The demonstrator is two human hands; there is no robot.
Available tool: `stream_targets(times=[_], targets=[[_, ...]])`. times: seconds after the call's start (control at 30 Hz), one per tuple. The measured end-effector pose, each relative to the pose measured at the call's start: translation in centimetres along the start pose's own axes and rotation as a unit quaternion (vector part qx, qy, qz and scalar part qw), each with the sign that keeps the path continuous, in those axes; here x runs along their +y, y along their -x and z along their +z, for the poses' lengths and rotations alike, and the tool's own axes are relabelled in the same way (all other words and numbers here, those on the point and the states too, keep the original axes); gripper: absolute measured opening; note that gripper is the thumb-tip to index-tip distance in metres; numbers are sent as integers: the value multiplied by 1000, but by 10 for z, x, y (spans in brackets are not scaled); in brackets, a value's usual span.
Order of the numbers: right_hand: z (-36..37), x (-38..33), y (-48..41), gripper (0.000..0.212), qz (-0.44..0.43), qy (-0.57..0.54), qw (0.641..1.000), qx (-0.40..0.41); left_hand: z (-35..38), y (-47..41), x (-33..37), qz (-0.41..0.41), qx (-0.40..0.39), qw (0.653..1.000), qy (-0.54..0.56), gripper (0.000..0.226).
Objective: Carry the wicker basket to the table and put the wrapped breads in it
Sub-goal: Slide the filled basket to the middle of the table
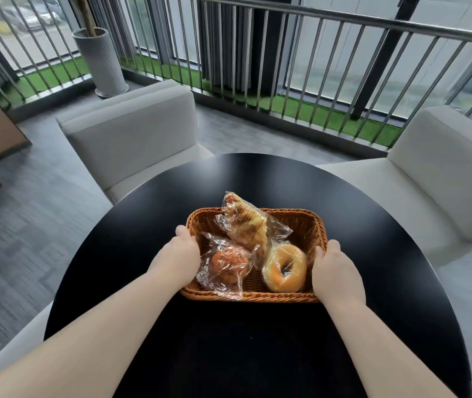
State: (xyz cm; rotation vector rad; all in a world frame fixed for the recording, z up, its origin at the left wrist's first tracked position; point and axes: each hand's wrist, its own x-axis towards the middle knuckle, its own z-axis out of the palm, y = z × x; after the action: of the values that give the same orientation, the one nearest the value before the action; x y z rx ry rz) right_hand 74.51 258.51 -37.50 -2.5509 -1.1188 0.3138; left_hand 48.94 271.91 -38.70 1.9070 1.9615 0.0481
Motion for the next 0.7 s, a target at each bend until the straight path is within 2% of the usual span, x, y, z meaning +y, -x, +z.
stream_targets(times=[0.17, 0.3, 0.5, 0.7], targets=[[0, 2, 9, 24, -4, 1, 1000, 8, 2, -2, -2, 13, -16, 999, -33, 32], [1, 2, 22, 23, 16, -13, 1000, 21, -9, 3, -2, 94, -2, 994, -47, 26], [10, 2, 51, 22, 71, -95, 992, 49, -21, -16, 6, 156, -31, 979, -125, 32], [15, -2, 63, 22, 97, -100, 988, 71, -25, -26, 15, 172, -44, 981, -83, 29]])
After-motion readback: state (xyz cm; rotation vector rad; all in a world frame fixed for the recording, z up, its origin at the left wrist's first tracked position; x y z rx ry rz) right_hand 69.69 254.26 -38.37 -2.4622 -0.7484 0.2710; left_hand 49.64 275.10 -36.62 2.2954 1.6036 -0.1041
